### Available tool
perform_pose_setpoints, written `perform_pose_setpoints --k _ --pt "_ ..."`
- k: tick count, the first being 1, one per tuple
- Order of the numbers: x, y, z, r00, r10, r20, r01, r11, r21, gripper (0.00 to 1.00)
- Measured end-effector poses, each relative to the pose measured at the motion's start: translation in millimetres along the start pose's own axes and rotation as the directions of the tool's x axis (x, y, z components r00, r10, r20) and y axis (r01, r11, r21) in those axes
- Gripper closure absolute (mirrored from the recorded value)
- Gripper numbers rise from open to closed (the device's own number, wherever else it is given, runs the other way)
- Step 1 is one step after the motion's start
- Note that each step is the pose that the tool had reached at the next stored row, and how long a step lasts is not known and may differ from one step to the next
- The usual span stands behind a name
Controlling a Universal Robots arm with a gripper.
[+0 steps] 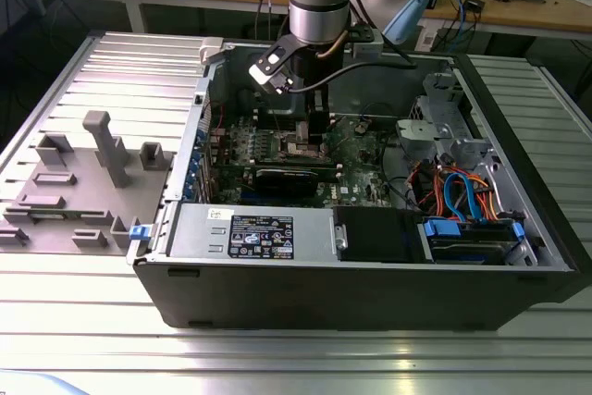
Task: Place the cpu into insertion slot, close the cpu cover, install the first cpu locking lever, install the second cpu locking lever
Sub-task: 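Place the cpu into insertion slot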
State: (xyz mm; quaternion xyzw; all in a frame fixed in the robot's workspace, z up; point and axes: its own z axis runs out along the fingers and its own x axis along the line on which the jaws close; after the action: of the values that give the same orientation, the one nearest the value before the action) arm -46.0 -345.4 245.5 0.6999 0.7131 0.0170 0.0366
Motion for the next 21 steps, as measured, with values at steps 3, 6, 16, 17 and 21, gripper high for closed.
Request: perform_pose_setpoints --k 3,6,16,17,21 --pt "0.1 -0.1 0.8 0.9999 0.000 0.0112 0.000 0.9999 -0.0118 0.46" --pt "0.5 -0.4 5.4 0.9999 0.004 0.0137 -0.003 0.9998 -0.0174 0.46" --pt "7.7 -12.4 15.5 0.9993 0.033 0.0149 -0.033 0.9985 -0.0437 0.46" --pt "7.8 -13.5 17.3 0.9995 0.029 0.0145 -0.028 0.9985 -0.0475 0.46" --pt "8.4 -16.1 22.4 0.9999 0.010 0.0130 -0.009 0.9986 -0.0516 0.46"
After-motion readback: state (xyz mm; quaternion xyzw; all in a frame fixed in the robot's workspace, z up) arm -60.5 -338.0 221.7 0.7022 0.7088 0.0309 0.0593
